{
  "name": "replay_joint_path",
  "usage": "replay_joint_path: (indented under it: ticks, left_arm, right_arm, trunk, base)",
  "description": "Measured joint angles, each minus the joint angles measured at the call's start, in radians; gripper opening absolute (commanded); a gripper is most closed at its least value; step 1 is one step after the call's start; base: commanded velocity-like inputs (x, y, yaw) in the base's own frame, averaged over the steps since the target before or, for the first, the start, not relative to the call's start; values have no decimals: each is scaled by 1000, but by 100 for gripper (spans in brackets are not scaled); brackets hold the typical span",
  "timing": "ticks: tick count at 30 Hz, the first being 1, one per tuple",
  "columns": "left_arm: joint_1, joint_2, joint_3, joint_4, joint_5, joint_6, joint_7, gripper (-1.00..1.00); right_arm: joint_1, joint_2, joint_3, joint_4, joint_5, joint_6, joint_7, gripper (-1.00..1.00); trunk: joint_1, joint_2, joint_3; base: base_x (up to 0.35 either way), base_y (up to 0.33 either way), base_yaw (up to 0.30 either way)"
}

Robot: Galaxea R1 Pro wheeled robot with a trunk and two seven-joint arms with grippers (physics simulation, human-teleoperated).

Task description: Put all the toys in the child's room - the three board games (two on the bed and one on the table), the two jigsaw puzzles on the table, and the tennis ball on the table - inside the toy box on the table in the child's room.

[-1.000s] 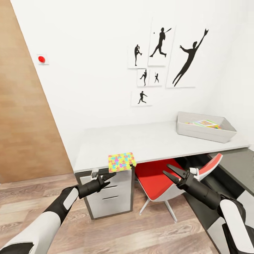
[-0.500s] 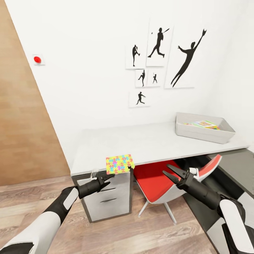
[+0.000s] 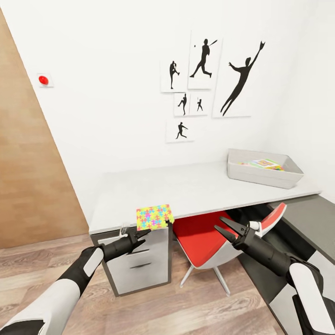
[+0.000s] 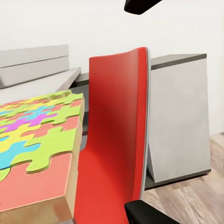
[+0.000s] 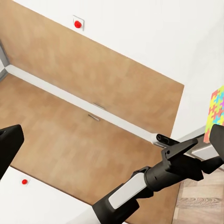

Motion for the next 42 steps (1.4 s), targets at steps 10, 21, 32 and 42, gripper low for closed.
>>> replay_joint_path:
  ticks: [10, 21, 32, 42]
  left_arm:
    - [0, 7, 19, 1, 3, 6, -5, 100]
    - [0, 10, 131, 1, 4, 8, -6, 100]
    - [0, 24, 153, 2, 5, 14, -6, 100]
    - [0, 25, 154, 3, 5, 19, -5, 100]
  right_arm:
    - [0, 0, 0, 0, 0, 0, 0, 100]
    - [0, 0, 0, 0, 1, -1, -1, 100]
    - [0, 0, 2, 0, 0, -1, -2, 100]
    - [0, 0, 2, 0, 1, -1, -2, 100]
  trunk:
    - [0, 0, 0]
    - [11, -21, -9]
    - [23, -42, -19]
    - [38, -70, -31]
  base:
    - [0, 0, -1]
    - [0, 0, 0]
    - [0, 0, 0]
    - [0, 0, 0]
